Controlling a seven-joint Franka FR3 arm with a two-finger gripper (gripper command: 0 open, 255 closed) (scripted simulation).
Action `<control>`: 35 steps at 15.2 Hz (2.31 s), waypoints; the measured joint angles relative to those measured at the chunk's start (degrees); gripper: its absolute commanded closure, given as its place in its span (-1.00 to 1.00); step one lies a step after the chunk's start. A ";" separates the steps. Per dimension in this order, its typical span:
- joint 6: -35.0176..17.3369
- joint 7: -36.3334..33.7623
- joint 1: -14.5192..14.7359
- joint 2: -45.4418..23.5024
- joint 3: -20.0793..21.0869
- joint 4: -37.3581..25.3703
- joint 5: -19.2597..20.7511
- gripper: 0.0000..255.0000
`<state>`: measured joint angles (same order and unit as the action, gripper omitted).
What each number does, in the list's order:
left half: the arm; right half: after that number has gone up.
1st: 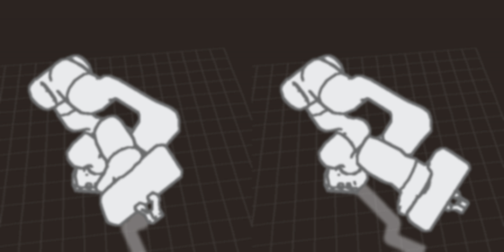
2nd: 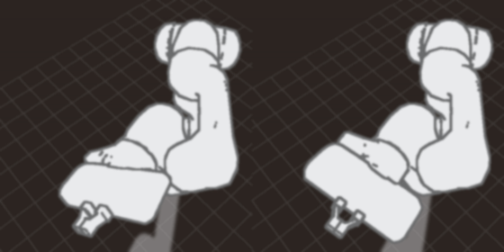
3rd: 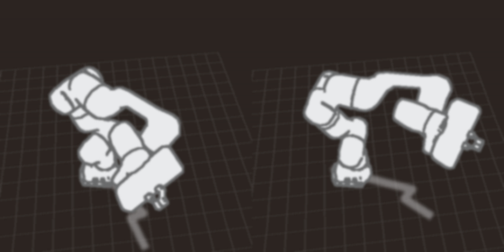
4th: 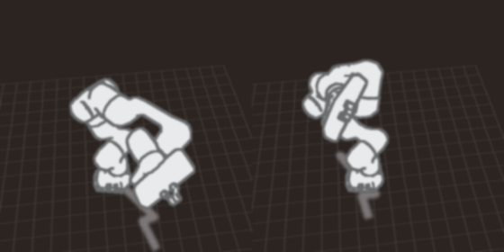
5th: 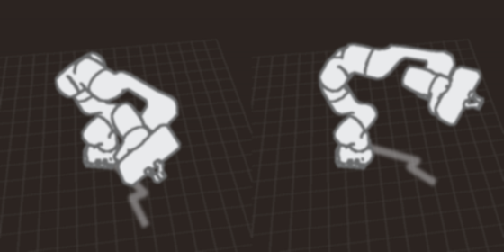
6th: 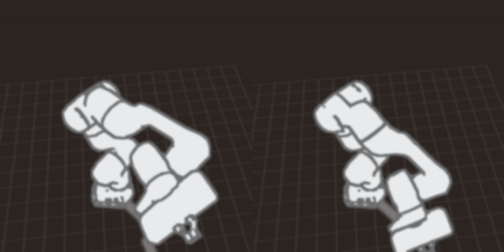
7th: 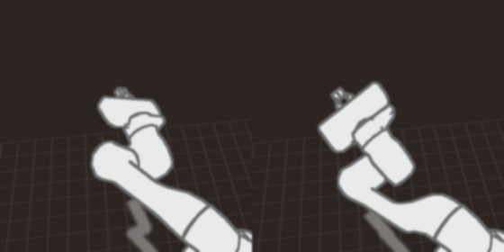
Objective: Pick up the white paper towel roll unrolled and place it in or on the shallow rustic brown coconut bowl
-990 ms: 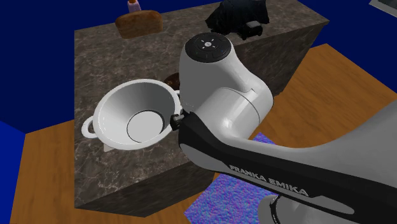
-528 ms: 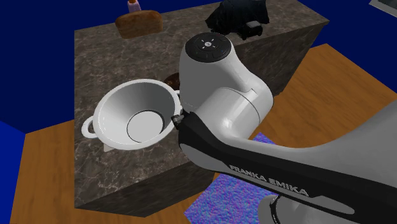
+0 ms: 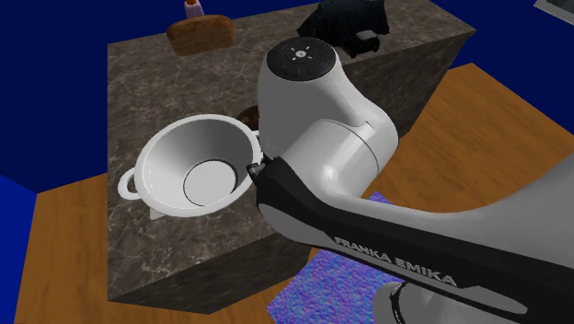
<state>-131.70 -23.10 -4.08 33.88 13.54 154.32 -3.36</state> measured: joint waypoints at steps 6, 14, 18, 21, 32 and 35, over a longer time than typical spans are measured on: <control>5.14 0.49 0.02 1.86 -0.67 -3.31 0.09 1.00; 12.03 1.04 -0.10 3.52 -1.50 -8.55 0.34 1.00; 15.14 1.08 -0.15 3.75 -1.68 -11.44 0.46 1.00; 17.17 1.46 -0.48 2.99 -2.06 -14.24 0.78 1.00; 19.27 7.75 -4.94 -16.74 -6.56 -36.08 4.43 1.00; 20.95 9.28 -5.77 -22.35 -7.49 -43.40 4.98 1.00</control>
<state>-110.74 -13.82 -9.84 11.53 6.04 110.91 1.62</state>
